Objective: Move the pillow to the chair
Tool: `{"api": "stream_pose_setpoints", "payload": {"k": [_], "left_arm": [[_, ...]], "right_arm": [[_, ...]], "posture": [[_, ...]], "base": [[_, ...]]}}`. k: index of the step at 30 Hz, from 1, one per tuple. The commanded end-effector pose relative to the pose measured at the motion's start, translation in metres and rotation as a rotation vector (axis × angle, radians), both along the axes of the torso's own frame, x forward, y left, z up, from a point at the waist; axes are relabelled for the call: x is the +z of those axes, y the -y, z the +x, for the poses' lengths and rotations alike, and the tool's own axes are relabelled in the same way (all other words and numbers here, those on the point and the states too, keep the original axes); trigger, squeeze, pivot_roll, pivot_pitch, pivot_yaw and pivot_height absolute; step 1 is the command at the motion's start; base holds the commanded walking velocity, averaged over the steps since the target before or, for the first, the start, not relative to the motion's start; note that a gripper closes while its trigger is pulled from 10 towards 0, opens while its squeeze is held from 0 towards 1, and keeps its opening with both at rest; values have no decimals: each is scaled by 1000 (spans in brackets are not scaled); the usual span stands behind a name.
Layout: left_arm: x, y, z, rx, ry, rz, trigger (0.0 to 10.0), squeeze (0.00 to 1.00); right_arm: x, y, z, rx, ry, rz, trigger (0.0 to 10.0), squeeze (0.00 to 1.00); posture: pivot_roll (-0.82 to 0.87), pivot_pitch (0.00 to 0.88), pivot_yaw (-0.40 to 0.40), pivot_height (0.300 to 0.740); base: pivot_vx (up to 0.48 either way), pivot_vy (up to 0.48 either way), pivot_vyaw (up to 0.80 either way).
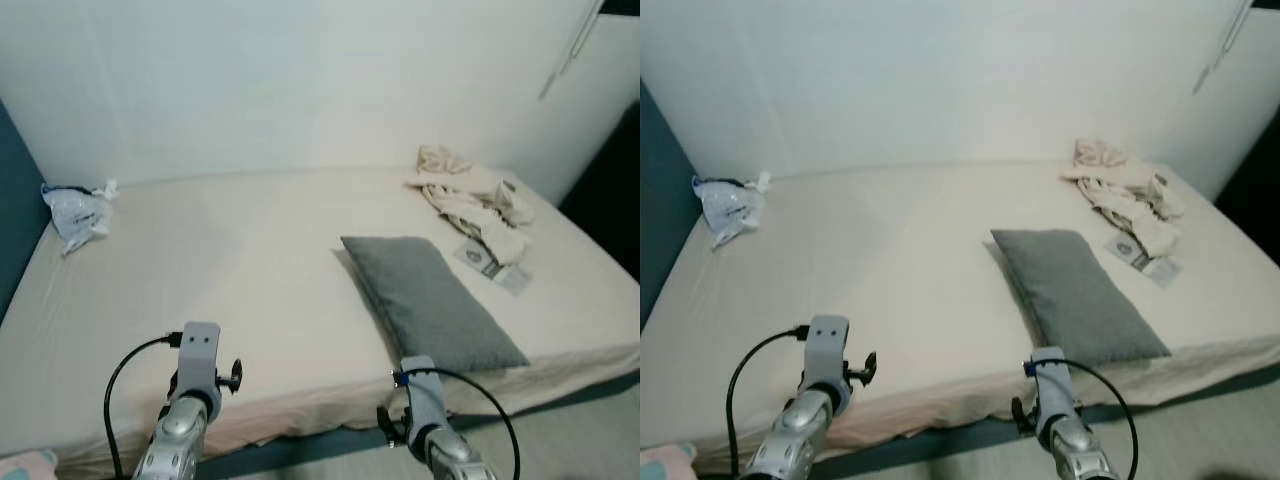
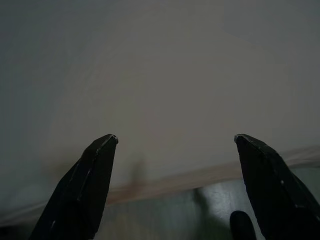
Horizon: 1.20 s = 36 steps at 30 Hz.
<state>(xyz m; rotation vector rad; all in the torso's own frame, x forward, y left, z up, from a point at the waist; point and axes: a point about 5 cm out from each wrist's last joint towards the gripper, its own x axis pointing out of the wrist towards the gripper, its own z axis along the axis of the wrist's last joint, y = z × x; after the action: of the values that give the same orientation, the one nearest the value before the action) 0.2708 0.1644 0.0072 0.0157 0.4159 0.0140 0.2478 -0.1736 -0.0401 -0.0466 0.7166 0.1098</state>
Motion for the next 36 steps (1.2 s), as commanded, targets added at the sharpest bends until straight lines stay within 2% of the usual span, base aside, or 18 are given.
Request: {"api": "stream_pose_setpoints", "payload": {"k": [1,30,33,36], "left_arm": [[-5,-2,-3,5,-29,-5,10000,0],[-4,2,-3,-19,-36,-30,10000,0],[-5,6,-5,-82,-59,-19,10000,0],[-6,8,-6,-98,-66,-27,10000,0]], "right_arm": [[4,-2,4,-2,26,14,10000,0],[1,1,1,-4,23,-3,10000,0],[1,1,-1,-8,25,1,10000,0],[0,1,-1,-11,25,3,10000,0]], "posture": [[32,83,-19,740],[32,101,-9,740],[34,103,-4,740],[34,105,-1,740]], "base": [[0,0,0],[0,-431,0],[0,0,0],[0,480,0]]}}
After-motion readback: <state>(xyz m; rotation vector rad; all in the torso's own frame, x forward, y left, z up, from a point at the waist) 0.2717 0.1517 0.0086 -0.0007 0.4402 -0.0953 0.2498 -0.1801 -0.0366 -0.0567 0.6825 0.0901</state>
